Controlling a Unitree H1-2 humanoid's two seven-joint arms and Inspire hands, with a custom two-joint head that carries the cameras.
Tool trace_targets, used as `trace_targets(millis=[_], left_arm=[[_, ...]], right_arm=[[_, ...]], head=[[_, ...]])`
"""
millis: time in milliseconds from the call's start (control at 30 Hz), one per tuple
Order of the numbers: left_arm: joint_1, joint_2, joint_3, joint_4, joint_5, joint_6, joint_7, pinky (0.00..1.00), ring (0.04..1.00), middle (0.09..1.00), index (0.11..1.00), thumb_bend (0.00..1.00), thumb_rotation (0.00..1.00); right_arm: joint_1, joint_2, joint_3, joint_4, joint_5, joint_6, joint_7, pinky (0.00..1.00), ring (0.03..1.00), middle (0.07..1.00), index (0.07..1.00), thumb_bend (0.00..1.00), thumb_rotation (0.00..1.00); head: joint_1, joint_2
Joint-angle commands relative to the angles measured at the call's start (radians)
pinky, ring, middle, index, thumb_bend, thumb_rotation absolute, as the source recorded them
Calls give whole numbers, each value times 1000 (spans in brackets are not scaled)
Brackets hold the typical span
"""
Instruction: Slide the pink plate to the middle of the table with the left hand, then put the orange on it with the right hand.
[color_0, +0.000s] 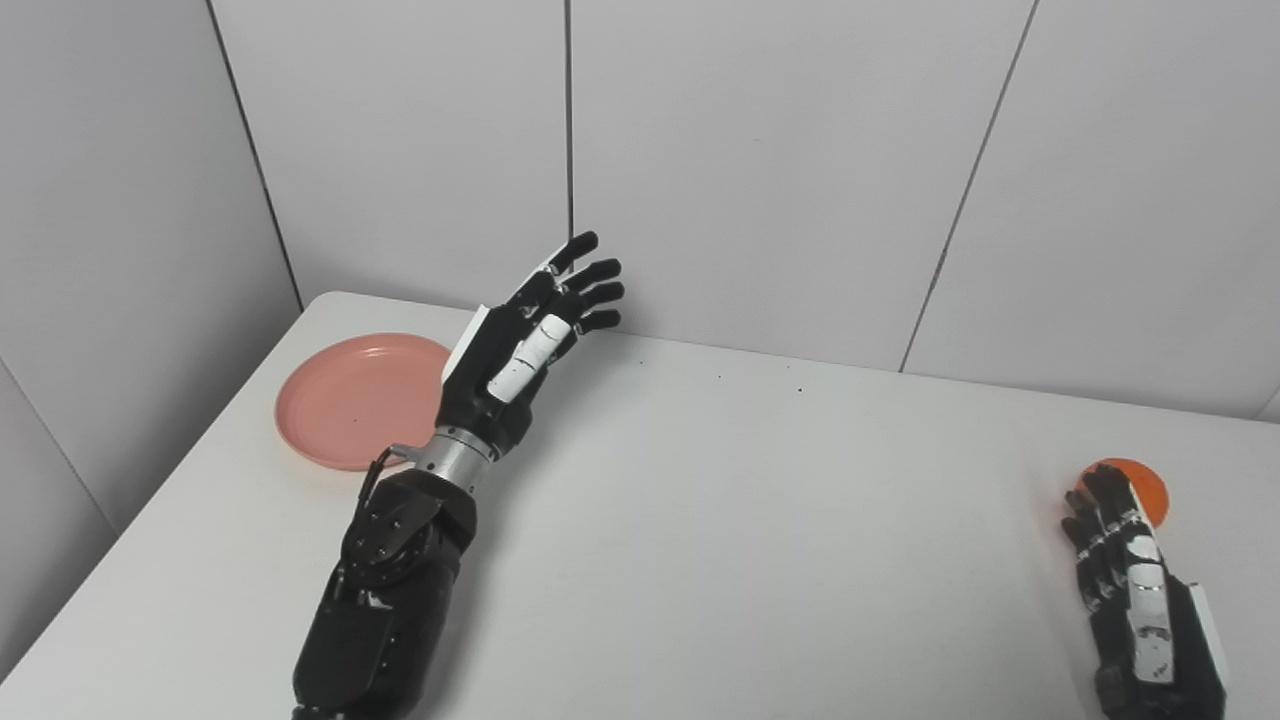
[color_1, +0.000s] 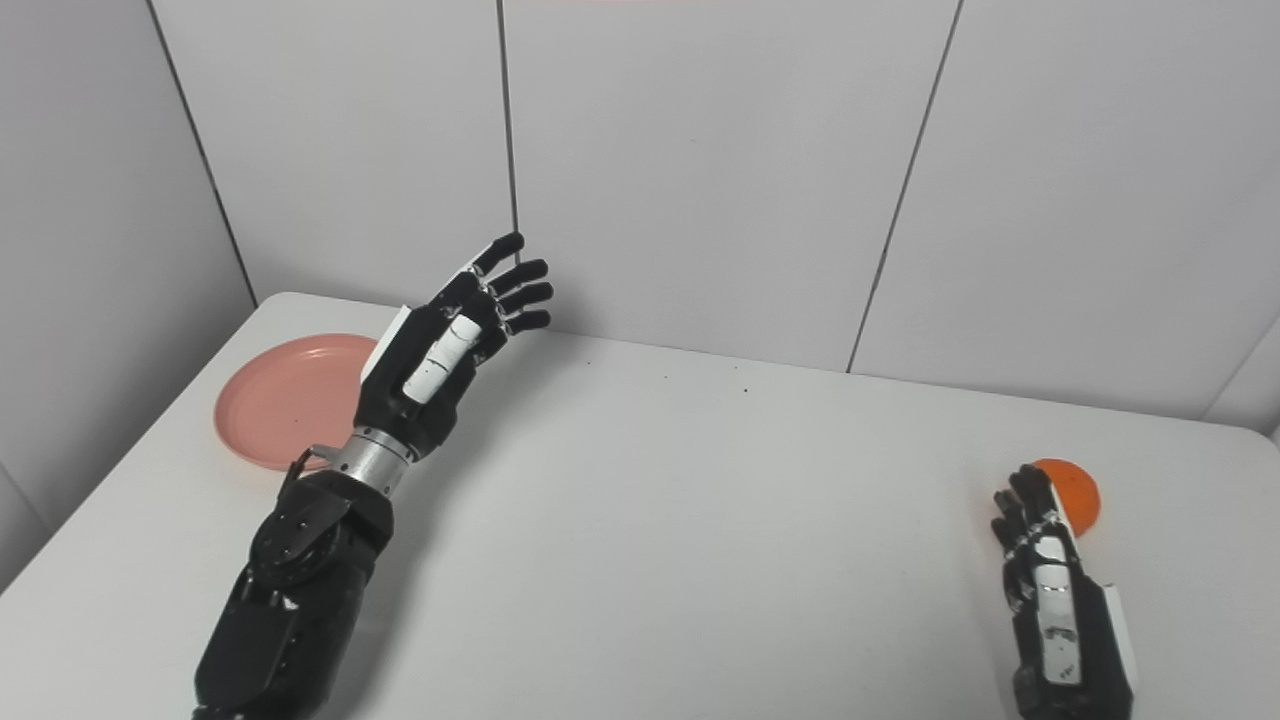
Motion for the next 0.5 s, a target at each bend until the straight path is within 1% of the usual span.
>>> trace_targets(millis=[0, 167, 267, 333, 433, 467], left_arm=[[-62, 17, 11, -2, -22, -46, -32, 743, 825, 835, 869, 952, 607], [-101, 56, 35, 7, -39, -11, -42, 738, 836, 843, 882, 978, 610], [-118, 73, 53, 5, -47, 10, -35, 737, 831, 845, 864, 985, 609], [-128, 89, 65, 13, -52, 13, -41, 741, 835, 848, 881, 973, 605], [-138, 109, 75, 22, -46, 11, -41, 724, 838, 859, 903, 969, 627], [-141, 118, 82, 28, -45, 9, -38, 746, 849, 852, 909, 977, 629]], right_arm=[[82, 58, 24, 97, 10, -19, 5, 1000, 972, 970, 952, 737, 897], [82, 59, 22, 100, 15, -18, 7, 1000, 969, 969, 950, 737, 889], [82, 57, 24, 103, 15, -21, 11, 1000, 971, 971, 951, 738, 893], [82, 56, 24, 104, 13, -23, 11, 1000, 972, 973, 953, 732, 898], [83, 56, 25, 101, 13, -21, 11, 1000, 970, 970, 949, 745, 895], [84, 54, 26, 100, 12, -19, 12, 1000, 972, 973, 953, 742, 902]], head=[[1, 1], [2, 2], [2, 2], [3, 3], [2, 5], [2, 5]])
